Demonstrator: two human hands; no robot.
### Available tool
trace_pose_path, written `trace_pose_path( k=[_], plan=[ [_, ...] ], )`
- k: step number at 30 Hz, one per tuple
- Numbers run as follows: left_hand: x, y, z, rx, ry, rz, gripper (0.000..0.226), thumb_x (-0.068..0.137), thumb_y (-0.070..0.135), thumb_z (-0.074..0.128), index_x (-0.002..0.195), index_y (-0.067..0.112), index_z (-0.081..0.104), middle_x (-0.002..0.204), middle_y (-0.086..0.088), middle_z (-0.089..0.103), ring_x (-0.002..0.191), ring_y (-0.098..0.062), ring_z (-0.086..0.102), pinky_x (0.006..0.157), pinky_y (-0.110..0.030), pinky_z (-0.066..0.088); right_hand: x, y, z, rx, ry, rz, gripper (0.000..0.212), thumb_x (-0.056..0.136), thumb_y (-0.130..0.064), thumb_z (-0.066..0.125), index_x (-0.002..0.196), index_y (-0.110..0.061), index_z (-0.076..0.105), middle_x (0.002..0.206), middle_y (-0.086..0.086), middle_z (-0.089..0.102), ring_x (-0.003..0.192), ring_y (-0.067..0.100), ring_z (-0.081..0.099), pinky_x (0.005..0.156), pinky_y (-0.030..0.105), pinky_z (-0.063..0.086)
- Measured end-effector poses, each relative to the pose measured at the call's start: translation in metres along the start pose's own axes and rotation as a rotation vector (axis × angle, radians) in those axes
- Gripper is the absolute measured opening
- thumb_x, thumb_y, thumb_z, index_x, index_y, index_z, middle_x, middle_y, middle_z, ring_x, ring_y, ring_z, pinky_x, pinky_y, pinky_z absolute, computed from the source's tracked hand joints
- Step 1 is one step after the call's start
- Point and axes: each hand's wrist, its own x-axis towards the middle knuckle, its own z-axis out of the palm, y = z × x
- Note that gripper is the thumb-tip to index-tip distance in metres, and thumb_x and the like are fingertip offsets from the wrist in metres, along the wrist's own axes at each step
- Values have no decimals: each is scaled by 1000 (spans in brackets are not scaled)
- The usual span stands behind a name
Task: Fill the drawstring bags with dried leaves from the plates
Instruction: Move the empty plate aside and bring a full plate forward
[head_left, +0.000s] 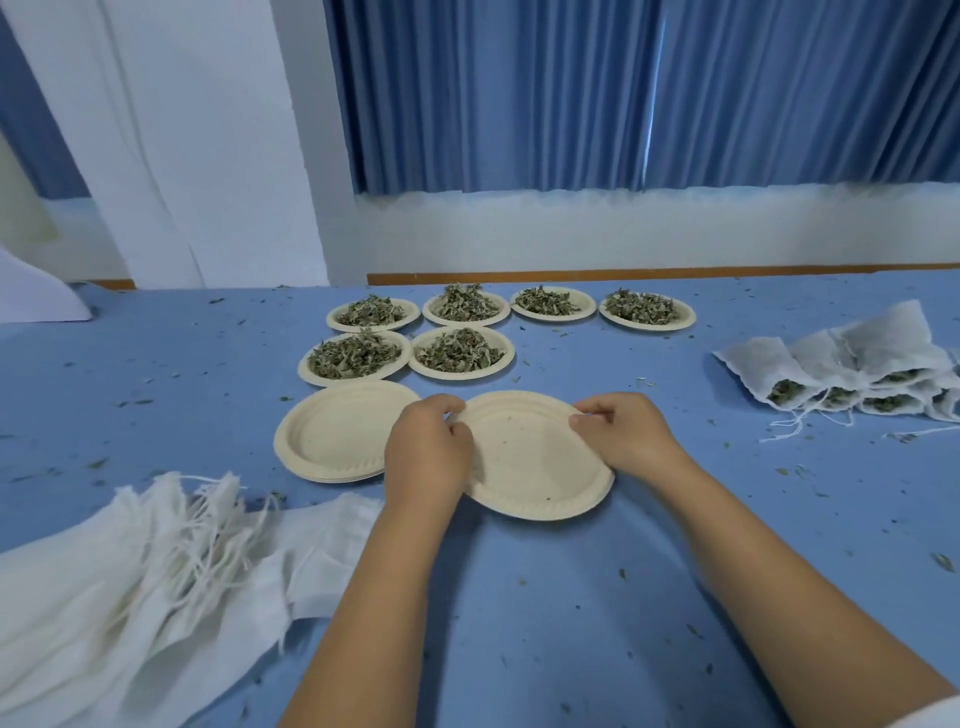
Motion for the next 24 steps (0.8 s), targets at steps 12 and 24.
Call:
trace_pose_path(
  k=[12,24],
  plan=[
    [18,-19,-39,-438,257,-338,14,89,27,69,85,16,63,77,2,64,77,-24,63,75,-36,55,-5,-46,18,551,-135,268,9,80,-11,71,78,-3,71,61,7,58,46,13,50,59,26,51],
    [31,-50,-76,-571,398,-566,34,90,1,52,119,12,65,121,-6,67,109,-25,63,99,-40,50,12,-94,93,851,-193,439,24,77,-16,82,87,0,67,54,3,64,39,7,58,43,16,49]
  ],
)
